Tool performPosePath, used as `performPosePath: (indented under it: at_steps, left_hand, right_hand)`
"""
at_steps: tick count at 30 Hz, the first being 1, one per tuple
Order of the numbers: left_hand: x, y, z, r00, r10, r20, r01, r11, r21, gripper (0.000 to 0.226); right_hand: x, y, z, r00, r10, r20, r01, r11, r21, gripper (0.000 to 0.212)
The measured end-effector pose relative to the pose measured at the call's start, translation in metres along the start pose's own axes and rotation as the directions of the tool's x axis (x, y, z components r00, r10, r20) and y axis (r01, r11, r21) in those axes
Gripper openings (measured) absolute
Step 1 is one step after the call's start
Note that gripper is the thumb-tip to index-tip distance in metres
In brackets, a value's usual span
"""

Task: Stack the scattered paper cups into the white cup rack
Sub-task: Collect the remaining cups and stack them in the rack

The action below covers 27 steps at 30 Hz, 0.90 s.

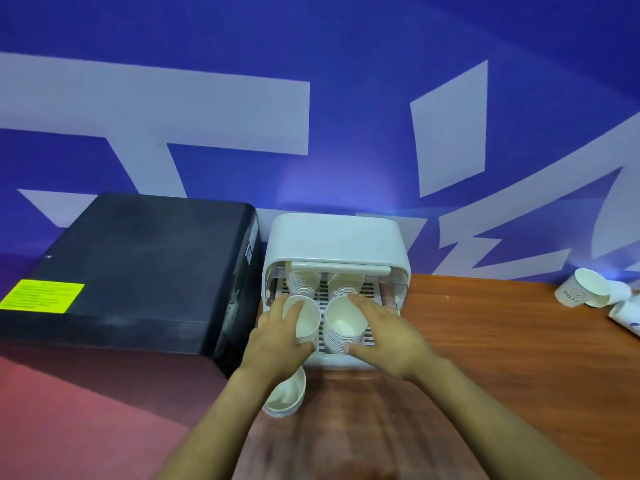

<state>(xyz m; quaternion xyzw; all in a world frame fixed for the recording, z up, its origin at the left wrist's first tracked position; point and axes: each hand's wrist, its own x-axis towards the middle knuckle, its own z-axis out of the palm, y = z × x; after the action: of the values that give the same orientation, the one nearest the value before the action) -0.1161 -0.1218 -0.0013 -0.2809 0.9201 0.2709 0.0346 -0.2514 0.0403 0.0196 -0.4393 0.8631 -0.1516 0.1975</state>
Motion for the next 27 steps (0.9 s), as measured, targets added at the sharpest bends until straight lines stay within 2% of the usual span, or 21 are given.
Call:
performPosePath:
  at_steps: [4,9,13,20,27]
  left_hand:
    - [0.005,-0.006,0.005,0.999,-0.019,0.031,0.018,0.999,0.030,0.074]
    - [0.004,-0.004,0.001,0.996,-0.025,0.081,0.020,0.998,0.052,0.075]
    - [-0.009,0.006,-0.007,0.999,-0.007,0.045,0.005,0.999,0.041,0.071]
    - [-0.027,0.049,-0.006,0.982,0.155,-0.112,-0.160,0.986,-0.045,0.053]
    - [-0.048,0.094,0.035,0.977,0.212,-0.023,-0.213,0.972,-0.102,0.045]
  right_hand:
    - [0.002,0.004,0.004,1.000,-0.004,0.023,0.004,0.999,0.035,0.086]
    - [0.000,0.007,-0.002,0.999,-0.023,0.047,0.024,1.000,-0.014,0.082]
    - [-0.010,0.014,-0.001,0.999,-0.014,0.045,0.014,1.000,-0.008,0.078]
    - [-0.055,0.033,-0.010,0.991,0.089,0.099,-0.083,0.995,-0.062,0.060]
    - [-0.112,0.073,-0.036,0.978,0.154,0.141,-0.138,0.983,-0.117,0.050]
